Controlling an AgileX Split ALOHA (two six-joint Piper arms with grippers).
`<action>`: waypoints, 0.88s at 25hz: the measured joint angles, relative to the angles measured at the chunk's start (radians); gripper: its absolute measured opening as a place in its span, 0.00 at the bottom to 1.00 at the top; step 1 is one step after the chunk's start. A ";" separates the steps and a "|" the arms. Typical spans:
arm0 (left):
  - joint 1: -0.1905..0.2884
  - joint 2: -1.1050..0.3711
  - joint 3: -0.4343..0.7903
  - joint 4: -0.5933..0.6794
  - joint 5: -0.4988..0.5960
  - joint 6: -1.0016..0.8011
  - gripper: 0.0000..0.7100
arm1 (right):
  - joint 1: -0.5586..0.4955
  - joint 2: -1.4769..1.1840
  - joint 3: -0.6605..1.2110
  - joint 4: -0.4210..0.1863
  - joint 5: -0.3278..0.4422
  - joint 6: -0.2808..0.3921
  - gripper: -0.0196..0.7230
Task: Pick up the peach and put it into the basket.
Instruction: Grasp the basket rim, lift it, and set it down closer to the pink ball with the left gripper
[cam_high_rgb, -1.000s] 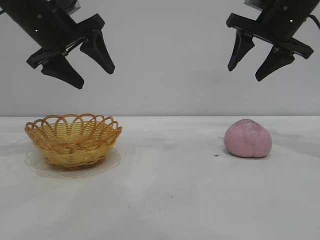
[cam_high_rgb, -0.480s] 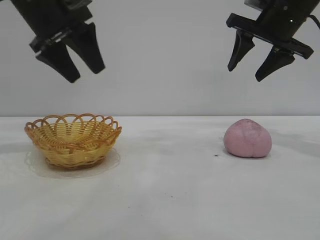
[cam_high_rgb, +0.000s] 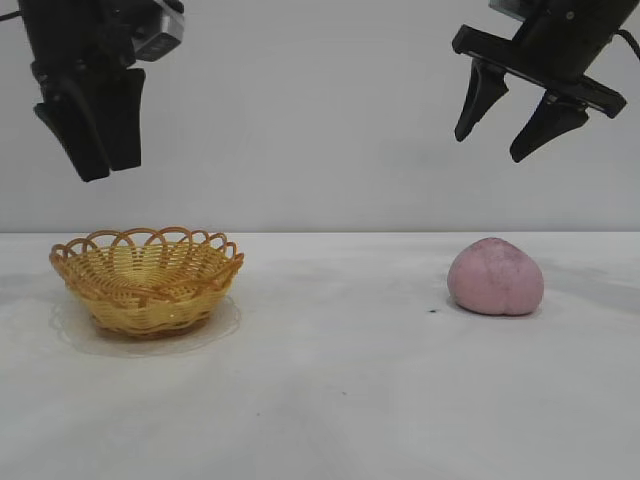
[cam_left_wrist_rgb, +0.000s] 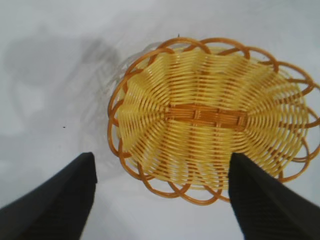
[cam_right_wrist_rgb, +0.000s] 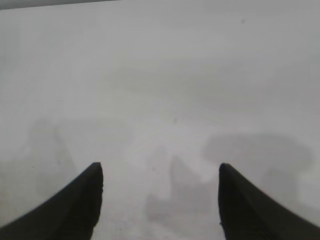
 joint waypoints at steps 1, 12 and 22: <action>-0.011 0.010 -0.013 0.013 0.004 0.009 0.69 | 0.000 0.000 0.000 0.000 0.000 0.000 0.60; -0.036 0.122 -0.094 0.099 0.002 0.070 0.69 | 0.000 0.000 0.000 0.006 0.010 -0.022 0.60; -0.036 0.186 -0.102 0.101 -0.084 0.123 0.52 | 0.000 0.000 0.000 0.006 0.010 -0.024 0.60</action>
